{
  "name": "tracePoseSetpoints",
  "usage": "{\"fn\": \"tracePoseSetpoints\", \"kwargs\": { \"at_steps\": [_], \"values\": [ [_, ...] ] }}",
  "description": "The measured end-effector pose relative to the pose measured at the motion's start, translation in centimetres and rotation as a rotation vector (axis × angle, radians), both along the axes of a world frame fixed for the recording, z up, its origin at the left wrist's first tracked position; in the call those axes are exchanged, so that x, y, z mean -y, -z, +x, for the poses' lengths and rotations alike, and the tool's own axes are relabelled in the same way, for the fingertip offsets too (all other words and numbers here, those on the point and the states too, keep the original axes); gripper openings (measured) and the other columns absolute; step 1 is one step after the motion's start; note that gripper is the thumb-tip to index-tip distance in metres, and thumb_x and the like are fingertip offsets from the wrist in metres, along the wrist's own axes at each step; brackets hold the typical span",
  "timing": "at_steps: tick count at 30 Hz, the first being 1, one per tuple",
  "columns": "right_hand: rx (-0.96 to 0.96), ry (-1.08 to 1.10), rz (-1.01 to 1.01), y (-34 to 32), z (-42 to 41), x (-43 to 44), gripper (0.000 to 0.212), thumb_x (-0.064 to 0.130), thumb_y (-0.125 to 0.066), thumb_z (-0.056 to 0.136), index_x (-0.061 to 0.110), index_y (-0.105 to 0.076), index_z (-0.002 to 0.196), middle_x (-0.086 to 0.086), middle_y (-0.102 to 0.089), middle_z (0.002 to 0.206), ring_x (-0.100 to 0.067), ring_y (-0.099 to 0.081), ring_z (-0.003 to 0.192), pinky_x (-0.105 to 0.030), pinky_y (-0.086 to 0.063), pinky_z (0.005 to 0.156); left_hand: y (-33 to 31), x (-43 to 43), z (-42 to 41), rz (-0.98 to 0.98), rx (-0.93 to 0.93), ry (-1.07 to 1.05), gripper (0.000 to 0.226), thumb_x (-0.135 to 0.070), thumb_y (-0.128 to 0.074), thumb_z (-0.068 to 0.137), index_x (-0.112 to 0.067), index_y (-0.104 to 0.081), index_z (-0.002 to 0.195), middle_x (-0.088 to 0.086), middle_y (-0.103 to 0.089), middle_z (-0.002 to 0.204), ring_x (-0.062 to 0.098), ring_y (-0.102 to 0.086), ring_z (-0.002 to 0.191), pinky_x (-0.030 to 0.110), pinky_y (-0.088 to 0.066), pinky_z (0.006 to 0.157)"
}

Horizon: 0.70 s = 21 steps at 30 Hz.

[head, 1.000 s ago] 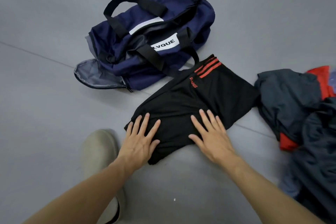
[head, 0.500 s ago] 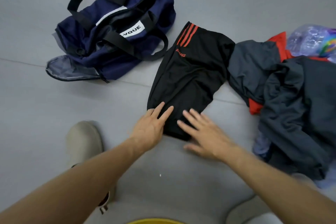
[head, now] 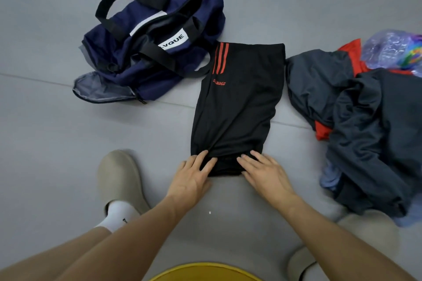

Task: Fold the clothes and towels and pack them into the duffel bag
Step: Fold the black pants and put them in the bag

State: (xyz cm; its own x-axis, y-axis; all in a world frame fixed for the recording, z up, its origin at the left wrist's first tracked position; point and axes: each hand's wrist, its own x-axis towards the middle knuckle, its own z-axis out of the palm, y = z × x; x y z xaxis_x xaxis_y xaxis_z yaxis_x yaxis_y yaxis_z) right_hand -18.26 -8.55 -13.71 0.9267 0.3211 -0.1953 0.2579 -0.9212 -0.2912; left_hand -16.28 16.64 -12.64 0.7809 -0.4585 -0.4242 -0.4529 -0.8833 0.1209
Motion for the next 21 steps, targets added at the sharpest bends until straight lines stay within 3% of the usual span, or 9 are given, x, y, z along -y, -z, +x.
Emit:
{"fn": "tracePoseSetpoints", "kwargs": {
  "at_steps": [3,7,12,15,18,21],
  "values": [
    [-0.056,0.103,0.093,-1.4,1.3,0.2,0.023,0.031,-0.067,0.093,0.021,-0.068,0.114,0.003,-0.074,0.103,-0.022,-0.07,0.101,-0.037,-0.058,0.079,0.0,0.8,0.5,-0.021,0.005,-0.032,0.07,-0.039,-0.072,0.084,-0.026,-0.042,0.146,0.007,-0.043,0.151,0.029,-0.05,0.125,0.04,-0.048,0.094],
    [-0.266,0.276,0.179,-3.5,1.6,0.9,0.03,0.039,-0.041,0.106,0.023,-0.056,0.127,0.002,-0.07,0.104,-0.026,-0.066,0.092,-0.039,-0.051,0.079,-0.8,1.6,1.3,-0.115,0.049,-0.049,0.056,-0.024,-0.071,0.085,-0.021,-0.054,0.139,0.005,-0.056,0.132,0.028,-0.058,0.112,0.038,-0.049,0.086],
    [-0.308,0.343,0.254,-6.4,0.9,1.6,0.028,0.043,-0.04,0.105,0.027,-0.053,0.124,0.003,-0.067,0.092,-0.025,-0.064,0.084,-0.04,-0.051,0.077,-3.3,2.2,1.6,-0.179,0.066,0.014,0.046,-0.017,-0.063,0.088,-0.018,-0.054,0.133,0.002,-0.065,0.104,0.026,-0.062,0.082,0.037,-0.049,0.074],
    [-0.368,0.283,0.235,-8.6,1.1,2.1,0.036,0.052,-0.051,0.098,0.032,-0.048,0.128,0.01,-0.06,0.093,-0.018,-0.061,0.082,-0.037,-0.05,0.078,-5.7,2.7,2.1,-0.235,0.031,-0.02,0.041,-0.014,-0.06,0.089,-0.016,-0.054,0.129,0.004,-0.065,0.083,0.03,-0.061,0.065,0.036,-0.043,0.063],
    [-0.353,0.119,0.124,-10.2,0.9,2.2,0.065,0.057,-0.065,0.087,0.034,-0.038,0.142,0.006,-0.06,0.112,-0.021,-0.061,0.095,-0.036,-0.044,0.097,-8.1,3.4,2.3,-0.271,-0.019,-0.083,0.04,-0.017,-0.047,0.099,-0.019,-0.047,0.139,0.006,-0.067,0.098,0.034,-0.061,0.078,0.037,-0.042,0.072],
    [-0.167,0.024,0.009,-11.4,0.6,2.0,0.054,0.037,-0.06,0.094,0.032,-0.04,0.143,0.005,-0.061,0.111,-0.022,-0.064,0.095,-0.041,-0.042,0.106,-10.5,3.8,2.9,-0.295,-0.043,-0.126,0.042,-0.022,-0.041,0.102,-0.023,-0.038,0.144,0.004,-0.067,0.114,0.034,-0.061,0.088,0.038,-0.043,0.076]
  ]
}}
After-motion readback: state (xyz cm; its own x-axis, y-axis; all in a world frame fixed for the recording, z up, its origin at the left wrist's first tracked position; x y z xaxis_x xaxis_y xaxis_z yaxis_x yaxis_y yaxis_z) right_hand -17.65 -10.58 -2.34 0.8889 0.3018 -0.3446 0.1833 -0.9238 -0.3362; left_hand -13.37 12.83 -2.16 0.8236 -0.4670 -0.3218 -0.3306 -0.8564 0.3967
